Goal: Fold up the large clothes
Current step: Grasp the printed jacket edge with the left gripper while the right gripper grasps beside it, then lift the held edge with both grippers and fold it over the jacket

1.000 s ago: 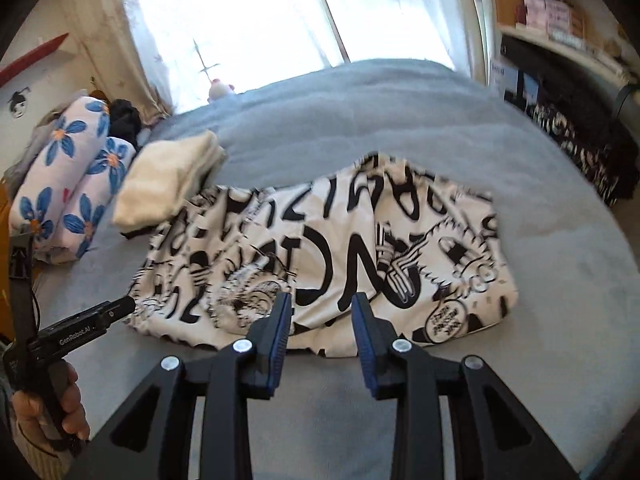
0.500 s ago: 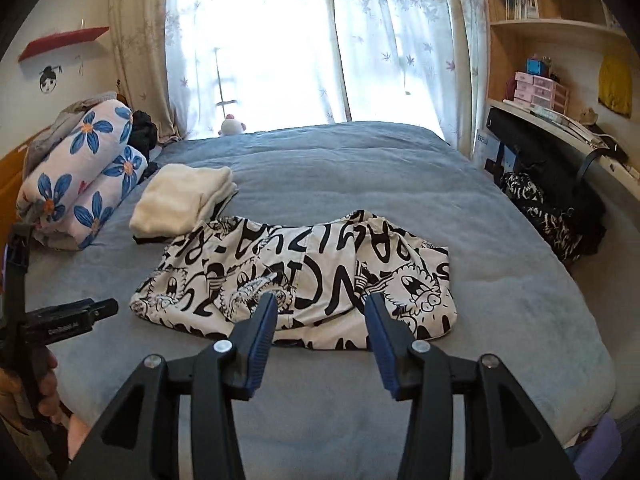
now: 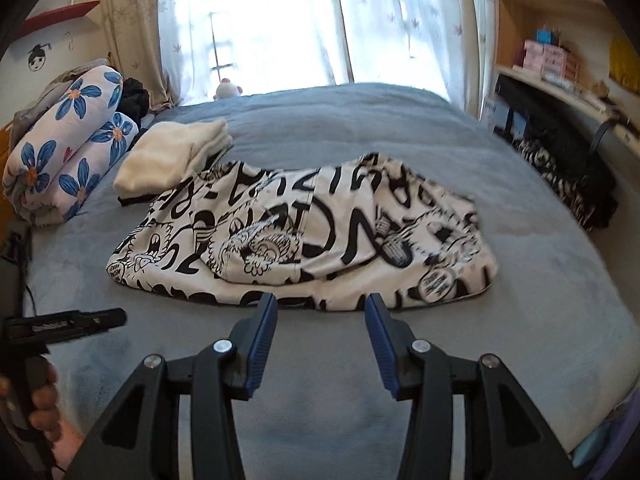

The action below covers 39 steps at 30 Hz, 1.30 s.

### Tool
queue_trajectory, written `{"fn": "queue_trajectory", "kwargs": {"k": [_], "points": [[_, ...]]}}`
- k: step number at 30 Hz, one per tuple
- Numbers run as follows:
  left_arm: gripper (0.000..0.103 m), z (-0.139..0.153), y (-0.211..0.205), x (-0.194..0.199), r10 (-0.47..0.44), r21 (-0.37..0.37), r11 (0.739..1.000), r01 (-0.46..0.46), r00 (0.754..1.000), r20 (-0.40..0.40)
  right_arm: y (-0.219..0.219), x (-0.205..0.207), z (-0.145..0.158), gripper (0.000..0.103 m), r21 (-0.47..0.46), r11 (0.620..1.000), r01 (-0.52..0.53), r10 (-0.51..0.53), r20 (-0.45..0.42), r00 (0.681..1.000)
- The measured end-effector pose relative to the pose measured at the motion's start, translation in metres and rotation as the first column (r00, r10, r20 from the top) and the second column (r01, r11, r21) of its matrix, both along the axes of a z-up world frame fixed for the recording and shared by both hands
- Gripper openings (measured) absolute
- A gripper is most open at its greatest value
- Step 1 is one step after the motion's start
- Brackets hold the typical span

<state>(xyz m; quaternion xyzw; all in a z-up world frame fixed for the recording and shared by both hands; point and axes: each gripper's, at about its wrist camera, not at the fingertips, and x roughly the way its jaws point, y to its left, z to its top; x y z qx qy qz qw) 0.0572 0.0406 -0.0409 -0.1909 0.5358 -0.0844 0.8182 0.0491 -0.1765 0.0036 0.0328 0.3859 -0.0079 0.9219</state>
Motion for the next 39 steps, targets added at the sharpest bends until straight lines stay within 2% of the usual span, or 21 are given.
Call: {"fn": "queue_trajectory", "kwargs": {"k": [8,11,20,23,24,26,28,29,31,35,36,39], "points": [[0.062,-0.050,0.018,0.046,0.101,-0.103,0.990,-0.097,0.994,0.031,0.001,0.036,-0.022,0.046,0.062,0.998,-0.013,0.014,-0.019,1.000],[0.062,-0.066,0.028,0.071,0.162,-0.169,0.973,-0.155,0.986,0.030,0.003,0.052,-0.028,0.046,0.079,0.996,-0.029,0.031,-0.025,0.999],[0.062,-0.082,0.043,0.131,0.269,-0.240,0.940,-0.241,0.959,0.092,0.012,0.108,-0.045,0.046,0.080,0.995,-0.066,0.069,-0.043,0.997],[0.062,-0.081,0.044,0.144,0.304,-0.245,0.933,-0.265,0.943,0.137,0.021,0.136,-0.043,0.045,0.048,0.996,-0.077,0.078,-0.013,0.997],[0.058,-0.080,0.045,0.145,0.314,-0.240,0.931,-0.274,0.937,0.150,0.024,0.143,-0.042,0.045,0.033,0.997,-0.069,0.069,-0.005,0.998],[0.029,-0.073,0.046,0.142,0.337,-0.194,0.934,-0.300,0.920,0.202,0.032,0.165,-0.041,0.042,0.003,0.998,-0.068,0.067,0.006,0.998],[0.019,-0.063,0.040,0.140,0.313,-0.147,0.948,-0.283,0.911,0.267,0.039,0.187,-0.045,0.026,-0.019,0.997,-0.079,0.079,0.017,0.997],[0.015,-0.059,0.036,0.139,0.301,-0.124,0.953,-0.276,0.909,0.290,0.044,0.203,-0.051,0.024,-0.037,0.996,-0.079,0.080,0.016,0.997],[0.011,-0.043,0.020,0.135,0.250,-0.041,0.967,-0.253,0.896,0.367,0.049,0.225,-0.063,0.014,-0.055,0.995,-0.078,0.079,-0.001,0.997],[0.009,-0.014,-0.003,0.128,0.183,0.048,0.972,-0.231,0.865,0.467,0.051,0.251,-0.112,0.014,-0.012,0.997,-0.072,0.069,-0.148,0.987],[0.009,-0.004,-0.013,0.126,0.153,0.078,0.972,-0.220,0.853,0.499,0.053,0.250,-0.121,0.014,-0.025,0.997,-0.078,0.073,-0.164,0.984],[0.009,0.015,-0.041,0.122,0.058,0.162,0.970,-0.179,0.823,0.565,0.055,0.240,-0.127,0.014,-0.045,0.994,-0.101,0.094,-0.141,0.986]]}}
